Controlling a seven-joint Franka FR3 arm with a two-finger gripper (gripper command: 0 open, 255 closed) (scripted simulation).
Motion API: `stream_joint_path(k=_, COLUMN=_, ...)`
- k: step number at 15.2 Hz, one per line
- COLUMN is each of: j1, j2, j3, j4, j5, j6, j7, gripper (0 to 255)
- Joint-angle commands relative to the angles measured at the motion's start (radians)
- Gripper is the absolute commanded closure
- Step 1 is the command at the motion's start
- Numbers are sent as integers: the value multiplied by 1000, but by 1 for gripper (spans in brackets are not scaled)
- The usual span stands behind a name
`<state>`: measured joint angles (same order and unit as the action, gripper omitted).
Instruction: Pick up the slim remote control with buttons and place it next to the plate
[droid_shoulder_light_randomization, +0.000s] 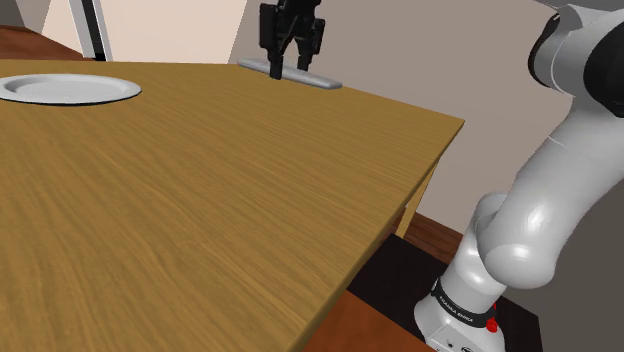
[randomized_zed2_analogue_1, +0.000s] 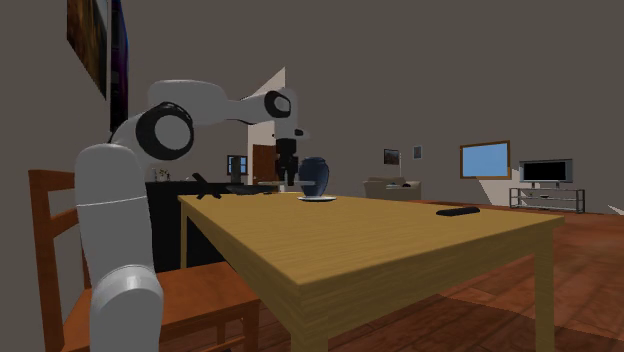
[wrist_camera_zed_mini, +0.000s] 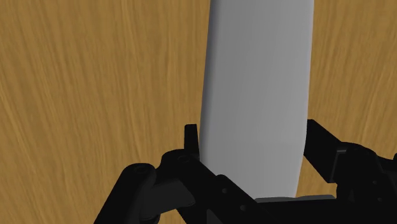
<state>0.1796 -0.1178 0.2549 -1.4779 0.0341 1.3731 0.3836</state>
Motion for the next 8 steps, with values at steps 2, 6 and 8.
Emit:
stream_joint_path(k=2, j1=35, j2=79, j3=50, j4=94, j5=-18, j6=-16, j7=84, gripper=255)
stream_joint_path(k=6, j1=96, j2=203, j3=109, j4=241, j5=-63, j6=-46, j7=193, gripper=255)
stream_joint_path(k=8, j1=137, j2=278, j3=135, j4=336, j5=-95, j6=-71, j7=246, gripper=255)
